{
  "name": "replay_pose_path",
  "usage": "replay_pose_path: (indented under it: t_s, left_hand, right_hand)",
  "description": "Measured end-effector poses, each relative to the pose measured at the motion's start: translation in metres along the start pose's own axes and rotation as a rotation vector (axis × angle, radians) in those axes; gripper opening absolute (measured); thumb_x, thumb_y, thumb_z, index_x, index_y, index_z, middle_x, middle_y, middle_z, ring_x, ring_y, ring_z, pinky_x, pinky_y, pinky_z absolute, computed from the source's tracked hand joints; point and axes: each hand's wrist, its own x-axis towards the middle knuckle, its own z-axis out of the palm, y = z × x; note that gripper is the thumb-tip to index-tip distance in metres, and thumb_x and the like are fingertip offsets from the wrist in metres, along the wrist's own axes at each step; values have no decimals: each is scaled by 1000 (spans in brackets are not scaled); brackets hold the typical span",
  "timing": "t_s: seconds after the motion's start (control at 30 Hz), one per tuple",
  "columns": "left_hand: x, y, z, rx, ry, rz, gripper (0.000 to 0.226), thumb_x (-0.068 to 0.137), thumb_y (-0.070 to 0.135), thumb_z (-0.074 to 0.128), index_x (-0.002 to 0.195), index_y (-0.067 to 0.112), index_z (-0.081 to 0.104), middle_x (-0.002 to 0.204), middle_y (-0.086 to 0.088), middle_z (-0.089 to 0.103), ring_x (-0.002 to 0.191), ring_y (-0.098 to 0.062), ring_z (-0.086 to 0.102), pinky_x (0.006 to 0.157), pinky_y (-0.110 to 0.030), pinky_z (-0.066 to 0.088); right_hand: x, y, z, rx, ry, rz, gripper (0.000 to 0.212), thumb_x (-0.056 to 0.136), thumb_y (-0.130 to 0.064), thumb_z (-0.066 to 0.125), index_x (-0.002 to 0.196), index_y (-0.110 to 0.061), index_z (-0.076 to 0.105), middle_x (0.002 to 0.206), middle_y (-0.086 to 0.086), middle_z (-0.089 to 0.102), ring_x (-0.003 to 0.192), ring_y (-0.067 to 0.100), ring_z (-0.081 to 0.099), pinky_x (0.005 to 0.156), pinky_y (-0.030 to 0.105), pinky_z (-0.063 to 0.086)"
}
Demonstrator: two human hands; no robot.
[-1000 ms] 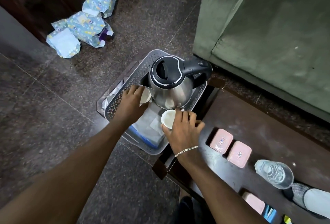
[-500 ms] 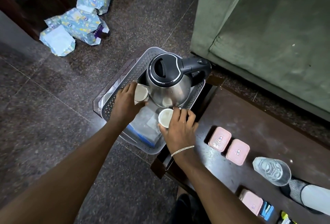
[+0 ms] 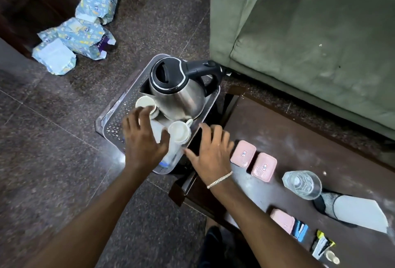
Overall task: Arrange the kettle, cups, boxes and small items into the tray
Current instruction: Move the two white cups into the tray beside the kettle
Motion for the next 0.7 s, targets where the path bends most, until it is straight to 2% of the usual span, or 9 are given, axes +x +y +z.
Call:
replay_pose_path:
  t_s: [0.07, 0.17, 0.3, 0.43, 0.5, 0.6, 0.7]
  left_hand:
    - [-16, 21, 5, -50, 12, 95, 55, 85, 24, 71, 133, 8, 50, 128, -15, 47, 119, -36, 48, 104, -39, 41]
    - [-36, 51, 26, -164, -75, 198, 47, 89, 21, 70, 131, 9, 53, 126, -12, 49, 118, -32, 54, 105, -28, 42]
    - [-55, 82, 65, -121, -306, 333, 45, 91, 27, 69, 131, 11, 54, 127, -7, 48, 115, -32, 56, 103, -36, 46]
    - [-65, 106, 107, 5, -609, 427, 57, 86, 32, 75, 134, 10, 55, 129, -9, 51, 114, -33, 56, 98, -48, 51]
    - [-67, 114, 127, 93, -729, 448, 66, 84, 36, 76, 140, 12, 49, 135, -9, 49, 117, -32, 54, 97, -49, 51]
    - [-66, 124, 152, 210, -815, 469, 85, 79, 39, 80, 150, 15, 38, 151, -8, 39, 124, -33, 49, 97, -51, 51]
    - [-63, 130, 173, 272, -875, 485, 104, 73, 37, 86, 157, 19, 26, 161, -4, 27, 133, -33, 43, 98, -54, 52]
  right_hand:
    - [-14, 29, -9, -5, 6, 2, 80, 69, -65, 70, 131, -20, 47, 116, 5, 44, 100, 29, 46, 78, 46, 43]
    - [-39, 81, -22, -64, -51, 37, 79, 68, -61, 73, 130, -18, 49, 116, 7, 50, 104, 32, 50, 79, 47, 45]
    - [-66, 143, -32, -139, -208, 110, 79, 67, -55, 79, 128, -12, 53, 119, 11, 56, 106, 35, 54, 82, 48, 47]
    - [-77, 183, -31, -201, -302, 133, 79, 68, -50, 80, 129, -8, 55, 120, 13, 57, 104, 36, 56, 81, 47, 45]
    - [-77, 196, -27, -217, -314, 124, 80, 67, -48, 81, 130, -8, 54, 119, 13, 57, 103, 36, 57, 82, 47, 44]
    - [-73, 207, -20, -246, -316, 96, 87, 64, -49, 83, 134, -9, 50, 120, 10, 56, 105, 32, 56, 83, 45, 41]
    - [-68, 214, -11, -271, -345, 62, 99, 62, -50, 84, 141, -8, 42, 132, 10, 51, 120, 30, 51, 89, 45, 39]
